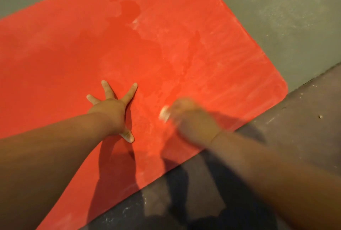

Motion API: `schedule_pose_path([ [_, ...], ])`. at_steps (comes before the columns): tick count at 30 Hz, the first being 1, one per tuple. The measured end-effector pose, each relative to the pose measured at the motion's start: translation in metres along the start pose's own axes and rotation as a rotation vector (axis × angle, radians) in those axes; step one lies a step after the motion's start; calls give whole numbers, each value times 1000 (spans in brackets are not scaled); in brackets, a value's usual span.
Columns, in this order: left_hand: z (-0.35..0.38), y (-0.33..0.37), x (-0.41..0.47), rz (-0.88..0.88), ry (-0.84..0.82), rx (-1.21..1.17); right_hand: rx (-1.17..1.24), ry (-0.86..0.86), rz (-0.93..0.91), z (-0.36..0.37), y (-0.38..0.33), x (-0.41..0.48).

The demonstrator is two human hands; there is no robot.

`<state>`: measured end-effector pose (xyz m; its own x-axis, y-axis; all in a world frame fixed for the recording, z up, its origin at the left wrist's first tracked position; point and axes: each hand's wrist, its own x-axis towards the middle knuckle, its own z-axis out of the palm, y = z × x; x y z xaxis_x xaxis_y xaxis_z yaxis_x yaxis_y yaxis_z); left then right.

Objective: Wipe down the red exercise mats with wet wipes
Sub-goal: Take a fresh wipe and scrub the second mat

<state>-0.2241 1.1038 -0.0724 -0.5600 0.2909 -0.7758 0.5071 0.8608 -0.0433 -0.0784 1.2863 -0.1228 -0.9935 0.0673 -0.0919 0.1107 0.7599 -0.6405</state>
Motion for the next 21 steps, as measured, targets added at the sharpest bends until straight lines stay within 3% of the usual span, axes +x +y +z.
schedule_pose_path([
  [2, 0, 0, -1, -6, -11, -3, -116, 240, 162, -44, 26, 8],
  [4, 1, -1, 2, -2, -12, 8, -211, 519, 459, -91, 71, 20],
  [6, 1, 0, 4, -3, -19, 5, -170, 599, 665, -98, 89, 27],
  [7, 2, 0, 3, -9, -19, -6, -159, 613, 661, -85, 78, 32],
  [9, 1, -2, 3, 6, -7, -23, -117, 543, 504, -49, 33, 32],
  [11, 0, -3, 3, 24, -1, -34, -103, 408, 196, -3, -21, 20],
  [13, -1, -4, 3, 29, 0, -34, -46, 186, -66, 33, -70, 2],
  [15, 1, -5, 5, 37, 4, -20, -37, 38, -242, 41, -74, 0],
  [16, 2, -6, 5, 39, 2, -21, -74, 31, -241, 34, -58, 7],
  [18, 2, -7, 6, 38, -3, -37, -40, 111, 52, 1, -10, 25],
  [21, 3, -7, 7, 37, 2, -24, -155, 407, 548, -76, 76, 32],
])
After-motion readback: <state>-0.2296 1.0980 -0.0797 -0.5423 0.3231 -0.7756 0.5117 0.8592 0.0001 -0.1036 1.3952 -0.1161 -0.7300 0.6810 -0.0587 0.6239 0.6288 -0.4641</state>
